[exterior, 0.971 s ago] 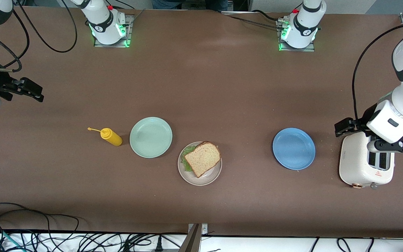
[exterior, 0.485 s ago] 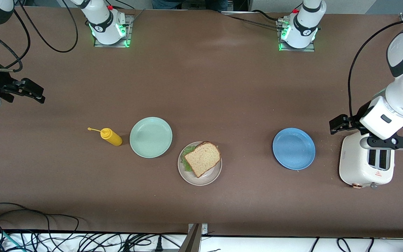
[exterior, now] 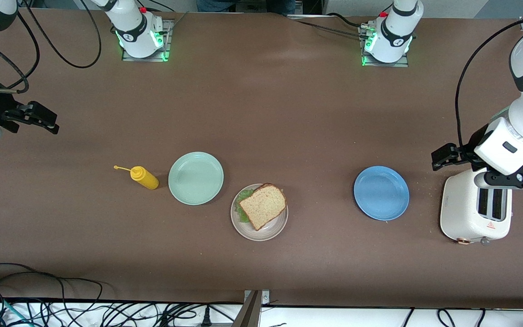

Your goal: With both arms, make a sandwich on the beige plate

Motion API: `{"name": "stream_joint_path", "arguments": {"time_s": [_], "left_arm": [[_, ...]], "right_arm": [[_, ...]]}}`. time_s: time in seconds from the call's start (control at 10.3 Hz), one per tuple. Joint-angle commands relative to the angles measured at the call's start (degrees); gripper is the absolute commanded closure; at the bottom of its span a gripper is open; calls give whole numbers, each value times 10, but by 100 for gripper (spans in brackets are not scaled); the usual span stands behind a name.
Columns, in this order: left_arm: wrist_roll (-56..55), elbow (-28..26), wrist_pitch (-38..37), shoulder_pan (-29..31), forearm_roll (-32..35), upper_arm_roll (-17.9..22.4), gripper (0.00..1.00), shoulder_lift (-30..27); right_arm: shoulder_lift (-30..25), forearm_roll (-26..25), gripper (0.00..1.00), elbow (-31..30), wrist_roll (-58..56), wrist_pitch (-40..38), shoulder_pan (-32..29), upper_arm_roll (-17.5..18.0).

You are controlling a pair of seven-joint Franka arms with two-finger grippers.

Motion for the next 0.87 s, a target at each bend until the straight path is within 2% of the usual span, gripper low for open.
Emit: {"name": "stream_joint_path", "arguments": {"time_s": [0.0, 0.19, 0.78], "left_arm": [[13, -41, -9, -26, -15, 20, 0, -51], [13, -51, -8, -85, -18, 93, 0, -58], [14, -61, -7, -74, -51, 101, 0, -55]], "right_arm": [[0, 12, 0, 7, -8, -8, -1, -2], [0, 12, 0, 7, -8, -8, -1, -2], [0, 12, 0, 7, -7, -8, -1, -2]]}}
